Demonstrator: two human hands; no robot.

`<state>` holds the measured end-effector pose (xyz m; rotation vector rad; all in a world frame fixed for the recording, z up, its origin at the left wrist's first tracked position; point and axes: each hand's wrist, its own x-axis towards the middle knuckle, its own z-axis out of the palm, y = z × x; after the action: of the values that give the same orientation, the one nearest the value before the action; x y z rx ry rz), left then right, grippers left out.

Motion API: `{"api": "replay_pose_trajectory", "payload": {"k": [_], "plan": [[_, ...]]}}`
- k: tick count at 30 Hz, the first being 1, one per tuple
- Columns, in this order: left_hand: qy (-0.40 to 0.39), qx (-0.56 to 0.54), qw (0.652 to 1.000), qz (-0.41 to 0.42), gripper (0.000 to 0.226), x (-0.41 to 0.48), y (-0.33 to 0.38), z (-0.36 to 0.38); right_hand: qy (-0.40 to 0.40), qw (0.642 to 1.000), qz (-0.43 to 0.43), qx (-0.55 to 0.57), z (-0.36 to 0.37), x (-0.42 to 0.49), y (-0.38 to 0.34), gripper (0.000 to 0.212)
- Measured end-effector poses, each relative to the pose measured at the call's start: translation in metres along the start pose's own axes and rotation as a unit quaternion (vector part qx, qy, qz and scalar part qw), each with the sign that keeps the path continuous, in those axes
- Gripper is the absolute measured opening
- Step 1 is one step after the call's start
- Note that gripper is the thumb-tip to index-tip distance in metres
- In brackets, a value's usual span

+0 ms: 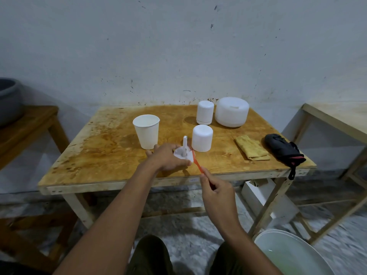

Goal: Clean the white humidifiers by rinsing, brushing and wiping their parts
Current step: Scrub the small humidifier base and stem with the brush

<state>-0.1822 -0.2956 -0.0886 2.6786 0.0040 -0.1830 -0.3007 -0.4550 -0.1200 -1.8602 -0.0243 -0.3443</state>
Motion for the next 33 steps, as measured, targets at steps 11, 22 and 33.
{"api": "replay_pose_trajectory", "payload": {"k": [11, 22, 33], "plan": [[0.007, 0.001, 1.000, -0.005, 0.083, -0.002, 0.002, -0.001, 0.006, 1.000, -0.005, 0.025, 0.003, -0.005, -0.005, 0.032], [0.096, -0.054, 0.992, -0.062, 0.078, -0.015, 0.013, 0.011, -0.007, 0.951, -0.226, -0.212, -0.009, 0.015, -0.005, 0.043], [0.128, -0.081, 0.985, -0.079, 0.076, -0.015, 0.016, 0.018, -0.023, 0.892, -0.280, -0.355, -0.017, 0.028, -0.015, 0.050]]}}
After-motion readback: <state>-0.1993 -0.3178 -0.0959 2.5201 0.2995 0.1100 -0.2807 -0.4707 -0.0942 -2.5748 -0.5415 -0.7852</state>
